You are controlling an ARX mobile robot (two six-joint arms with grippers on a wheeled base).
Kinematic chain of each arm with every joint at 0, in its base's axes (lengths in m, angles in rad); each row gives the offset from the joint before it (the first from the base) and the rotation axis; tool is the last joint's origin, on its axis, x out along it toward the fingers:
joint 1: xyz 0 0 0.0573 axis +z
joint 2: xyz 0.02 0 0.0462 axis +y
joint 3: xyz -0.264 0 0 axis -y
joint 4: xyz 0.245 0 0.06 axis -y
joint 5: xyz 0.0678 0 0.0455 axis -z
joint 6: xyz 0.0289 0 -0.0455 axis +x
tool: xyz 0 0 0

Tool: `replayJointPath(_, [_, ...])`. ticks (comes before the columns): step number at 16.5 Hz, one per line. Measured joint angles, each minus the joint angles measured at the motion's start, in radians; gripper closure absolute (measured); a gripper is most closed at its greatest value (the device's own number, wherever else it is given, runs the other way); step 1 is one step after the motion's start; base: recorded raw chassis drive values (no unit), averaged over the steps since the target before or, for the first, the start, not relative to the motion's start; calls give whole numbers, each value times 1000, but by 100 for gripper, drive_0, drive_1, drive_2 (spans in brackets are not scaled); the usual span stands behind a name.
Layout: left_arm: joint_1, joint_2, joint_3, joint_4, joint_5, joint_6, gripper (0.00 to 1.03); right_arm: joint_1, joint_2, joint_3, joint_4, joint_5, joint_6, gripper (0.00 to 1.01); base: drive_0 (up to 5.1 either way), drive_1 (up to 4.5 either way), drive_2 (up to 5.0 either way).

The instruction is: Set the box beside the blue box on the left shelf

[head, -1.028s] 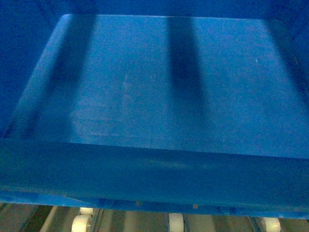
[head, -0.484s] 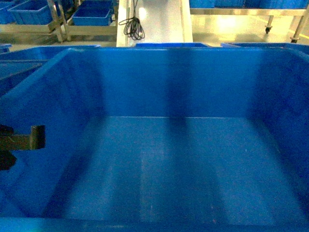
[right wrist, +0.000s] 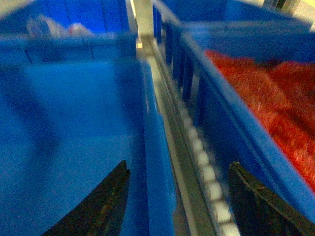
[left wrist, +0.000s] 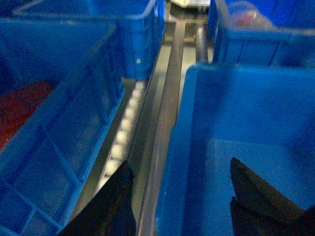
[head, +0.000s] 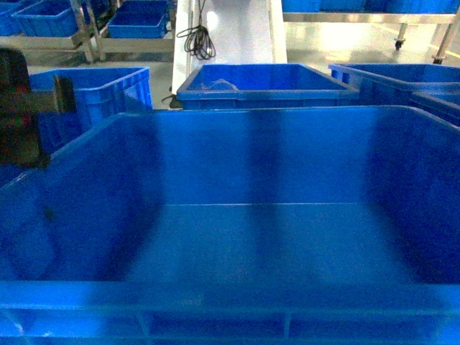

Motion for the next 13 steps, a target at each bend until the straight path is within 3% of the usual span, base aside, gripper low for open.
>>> replayJointPath(2, [-6,-49,2,61,-2,16,29,39,-51,0,116,24,-38,23,0,0,0])
replayJointPath(5, [-12,-72,2,81,-1,19,16,60,-62,-5,163,39,-56,12,0,0,0])
replayJointPath(6, [-15,-78,-7,91,-36,39,4,69,-61,-25,189,82,-74,1,0,0,0])
replayJointPath(8, [-16,-72,-27,83,-63,57,5,66,-59,-45,207,96,-87,4,0,0,0])
replayJointPath(9, [11,-77,-85,282,26,100,12,22,-76,-99,348,-40,-105,16,0,0,0])
replayJointPath(10, [56,-127,-190,444,142,164,25,-10,-117,-151,386,-122,-109,27,0,0,0])
replayJointPath(11, [101,-180,-278,527,206,195,38,-47,-159,-200,382,-169,-113,40,0,0,0])
replayJointPath(13, [164,-264,-361,539,282,219,62,-90,-228,-258,365,-230,-120,66,0,0,0])
